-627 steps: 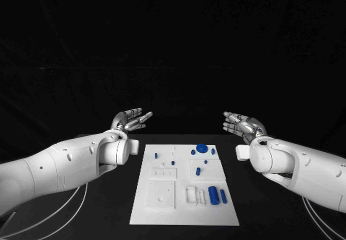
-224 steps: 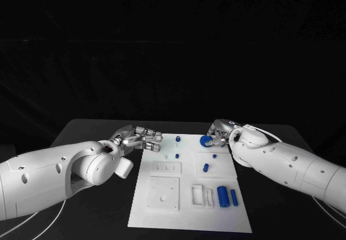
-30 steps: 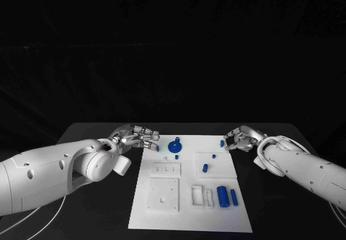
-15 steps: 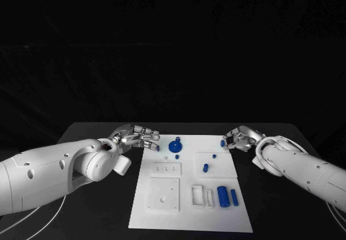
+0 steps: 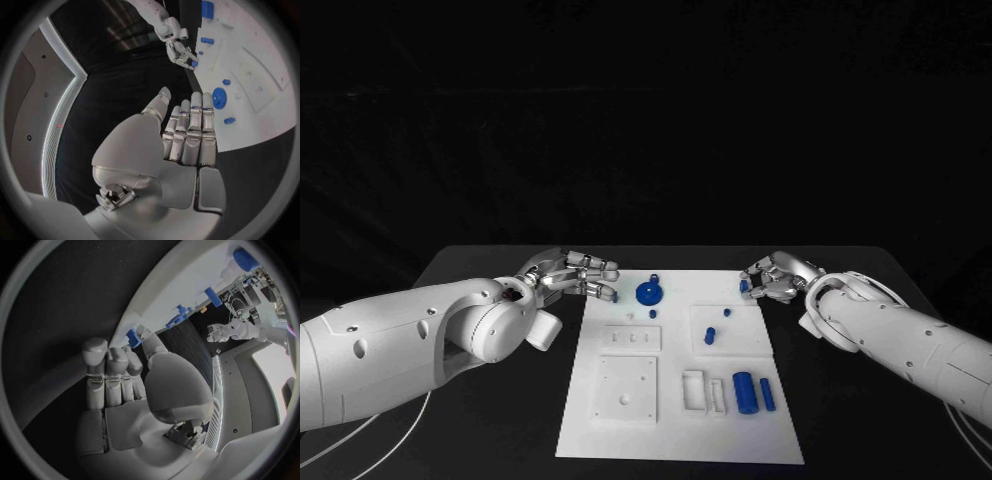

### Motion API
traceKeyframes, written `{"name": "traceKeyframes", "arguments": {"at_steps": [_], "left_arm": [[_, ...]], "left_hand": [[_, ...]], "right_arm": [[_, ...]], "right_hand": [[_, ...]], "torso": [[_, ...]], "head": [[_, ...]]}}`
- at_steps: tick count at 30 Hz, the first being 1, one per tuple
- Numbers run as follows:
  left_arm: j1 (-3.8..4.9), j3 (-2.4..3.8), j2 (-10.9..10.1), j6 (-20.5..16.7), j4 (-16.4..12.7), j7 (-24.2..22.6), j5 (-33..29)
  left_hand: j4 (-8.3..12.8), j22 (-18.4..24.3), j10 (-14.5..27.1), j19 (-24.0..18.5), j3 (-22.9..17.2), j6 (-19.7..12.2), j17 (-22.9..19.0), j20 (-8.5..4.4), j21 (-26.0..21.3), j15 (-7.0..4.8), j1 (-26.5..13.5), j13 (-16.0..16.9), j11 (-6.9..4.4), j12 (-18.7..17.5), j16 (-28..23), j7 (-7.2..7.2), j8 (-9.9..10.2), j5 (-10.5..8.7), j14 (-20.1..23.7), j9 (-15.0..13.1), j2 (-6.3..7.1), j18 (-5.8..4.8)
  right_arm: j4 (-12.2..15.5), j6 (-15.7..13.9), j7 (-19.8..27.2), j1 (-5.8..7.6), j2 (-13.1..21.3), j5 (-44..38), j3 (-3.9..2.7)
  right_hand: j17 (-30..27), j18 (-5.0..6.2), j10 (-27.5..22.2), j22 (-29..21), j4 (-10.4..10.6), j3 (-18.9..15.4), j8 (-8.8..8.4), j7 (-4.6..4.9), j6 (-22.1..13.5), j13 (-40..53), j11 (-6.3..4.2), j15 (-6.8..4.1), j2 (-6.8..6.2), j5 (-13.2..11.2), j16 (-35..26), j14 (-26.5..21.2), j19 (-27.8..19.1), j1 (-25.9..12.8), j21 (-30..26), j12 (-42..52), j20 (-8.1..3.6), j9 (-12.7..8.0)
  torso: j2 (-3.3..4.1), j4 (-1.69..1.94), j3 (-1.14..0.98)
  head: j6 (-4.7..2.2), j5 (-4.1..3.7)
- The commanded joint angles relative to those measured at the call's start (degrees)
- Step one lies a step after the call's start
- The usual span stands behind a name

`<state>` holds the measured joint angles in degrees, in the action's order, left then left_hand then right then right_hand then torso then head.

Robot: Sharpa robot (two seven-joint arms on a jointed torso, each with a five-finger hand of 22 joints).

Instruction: Assemble the parts on the task board

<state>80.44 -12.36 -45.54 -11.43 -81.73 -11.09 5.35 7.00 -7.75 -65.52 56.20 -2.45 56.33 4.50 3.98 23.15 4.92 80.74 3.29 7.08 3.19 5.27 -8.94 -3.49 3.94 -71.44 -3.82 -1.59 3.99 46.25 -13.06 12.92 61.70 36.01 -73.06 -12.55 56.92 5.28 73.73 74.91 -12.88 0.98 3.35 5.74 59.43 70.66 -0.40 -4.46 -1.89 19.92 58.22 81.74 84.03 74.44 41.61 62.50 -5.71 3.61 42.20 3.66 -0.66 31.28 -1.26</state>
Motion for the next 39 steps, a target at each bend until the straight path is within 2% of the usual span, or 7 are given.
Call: {"name": "traceKeyframes", "arguments": {"at_steps": [1, 7, 12, 20, 27, 36, 39], "left_arm": [[0.03, 0.03, 0.1, 0.8, 0.0, -0.5, 0.2], [0.03, 0.04, 0.1, 0.9, 0.0, -0.5, 0.3], [0.03, 0.04, 0.1, 0.8, 0.0, -0.4, 0.3], [0.03, 0.04, 0.1, 0.9, 0.0, -0.4, 0.3], [0.03, 0.04, 0.1, 0.9, 0.0, -0.4, 0.3], [0.03, 0.04, 0.1, 0.9, 0.0, -0.3, 0.3], [0.05, 0.06, -0.1, 0.5, -0.3, 0.2, 0.7]], "left_hand": [[0.3, -0.1, 0.5, -0.4, -0.1, -0.4, -0.1, 0.05, 0.1, 0.12, 0.0, 0.1, -0.01, 0.2, -0.3, -0.07, -0.1, 0.09, 0.4, 0.0, -0.29, 0.29], [0.3, -0.1, 0.5, -0.4, -0.1, -0.4, -0.1, 0.05, 0.1, 0.12, 0.0, 0.1, -0.01, 0.2, -0.3, -0.07, -0.1, 0.09, 0.4, 0.0, -0.29, 0.29], [0.3, -0.1, 0.5, -0.4, -0.1, -0.4, -0.1, 0.05, 0.1, 0.12, 0.0, 0.1, -0.01, 0.2, -0.3, -0.07, -0.1, 0.09, 0.4, 0.0, -0.29, 0.29], [0.3, -0.1, 0.5, -0.4, -0.1, -0.4, -0.1, 0.05, 0.1, 0.12, 0.0, 0.1, -0.01, 0.2, -0.3, -0.07, -0.1, 0.09, 0.4, 0.0, -0.29, 0.29], [0.3, -0.1, 0.5, -0.4, -0.1, -0.4, -0.1, 0.05, 0.1, 0.12, 0.0, 0.1, -0.01, 0.2, -0.3, -0.07, -0.1, 0.09, 0.4, 0.0, -0.29, 0.29], [0.4, -0.1, 0.5, -0.6, -0.2, -0.4, -0.1, 0.04, 0.5, 0.1, -0.1, 0.1, -0.02, 0.2, -0.2, -0.08, -0.1, 0.13, 0.4, 0.0, -0.38, 0.3], [0.2, -0.2, 0.3, -0.6, -0.1, -0.3, 0.0, 0.03, 0.6, 0.01, -0.4, 0.1, -0.11, 0.2, -0.1, -0.01, -0.1, 0.12, 0.1, 0.0, -0.47, 0.28]], "right_arm": [[0.0, 1.1, 0.5, -0.08, -0.2, -0.4, -0.01], [-0.1, 1.1, 0.5, -0.17, -0.4, -0.5, -0.01], [-0.1, 1.3, 0.6, -0.2, -0.4, -0.5, -0.01], [-0.1, 1.7, 0.6, -0.29, -0.5, -0.5, -0.01], [-0.1, 1.5, 0.6, -0.43, -0.6, -0.6, -0.01], [0.9, -2.3, -0.9, -0.51, -0.4, -0.7, -0.01], [2.3, -3.2, -1.7, -0.49, 0.2, -0.5, -0.01]], "right_hand": [[0.1, -0.54, 0.0, 5.0, -0.4, 0.2, 0.2, -0.06, 0.5, 0.1, 0.13, 0.21, 0.74, -0.4, 0.2, 0.1, 2.3, 0.0, 0.3, 0.3, 0.28, 0.0], [0.2, -0.57, 0.0, 5.0, -1.0, 1.5, 0.14, -0.04, 1.6, 0.2, 0.17, 0.24, 1.82, -3.1, 0.3, 0.1, 2.3, 0.0, 0.4, 0.5, 0.27, -0.1], [0.3, -0.54, 0.0, 5.0, -1.4, 3.7, 0.17, -0.17, 2.4, 0.2, 0.19, 0.24, 2.42, -3.9, 0.4, 0.1, 2.3, -1.1, 0.6, 0.5, 0.3, 0.0], [0.4, -0.59, -0.2, 5.0, -1.8, 8.0, 0.17, -0.45, 5.0, 0.3, 0.09, 0.15, 3.83, -8.6, 0.4, 0.1, 2.2, -1.2, 0.8, 0.7, 0.22, 0.0], [0.7, -0.77, -0.1, 5.0, -1.3, 11.8, 0.19, -1.01, 6.9, 0.4, -0.2, -0.09, 3.58, -11.3, 0.6, 0.2, 2.2, -1.7, 1.1, 0.8, -0.02, 0.0], [1.5, -0.7, 0.5, 5.1, -0.2, 14.1, 0.2, -1.17, 7.5, 0.6, -0.35, -0.24, 2.72, -11.6, 1.2, 0.5, 2.4, -1.8, 1.7, 1.1, -0.18, 0.1], [2.0, -0.59, 0.6, 5.1, 0.2, 15.0, 0.2, -1.19, 7.5, 0.7, -0.4, -0.25, 2.52, -12.0, 1.4, 0.6, 2.5, -1.9, 1.8, 1.1, -0.18, 0.1]], "torso": [[0.02, -0.05, -0.05], [0.0, 0.01, -0.07], [0.0, -0.07, -0.06], [0.0, -0.05, -0.09], [0.0, -0.05, -0.09], [-0.07, -0.09, -0.11], [-0.11, -0.28, -0.12]], "head": [[0.01, 0.01], [0.04, 0.0], [0.04, 0.04], [0.05, -0.02], [0.11, -0.05], [0.15, -0.04], [-0.19, 0.02]]}}
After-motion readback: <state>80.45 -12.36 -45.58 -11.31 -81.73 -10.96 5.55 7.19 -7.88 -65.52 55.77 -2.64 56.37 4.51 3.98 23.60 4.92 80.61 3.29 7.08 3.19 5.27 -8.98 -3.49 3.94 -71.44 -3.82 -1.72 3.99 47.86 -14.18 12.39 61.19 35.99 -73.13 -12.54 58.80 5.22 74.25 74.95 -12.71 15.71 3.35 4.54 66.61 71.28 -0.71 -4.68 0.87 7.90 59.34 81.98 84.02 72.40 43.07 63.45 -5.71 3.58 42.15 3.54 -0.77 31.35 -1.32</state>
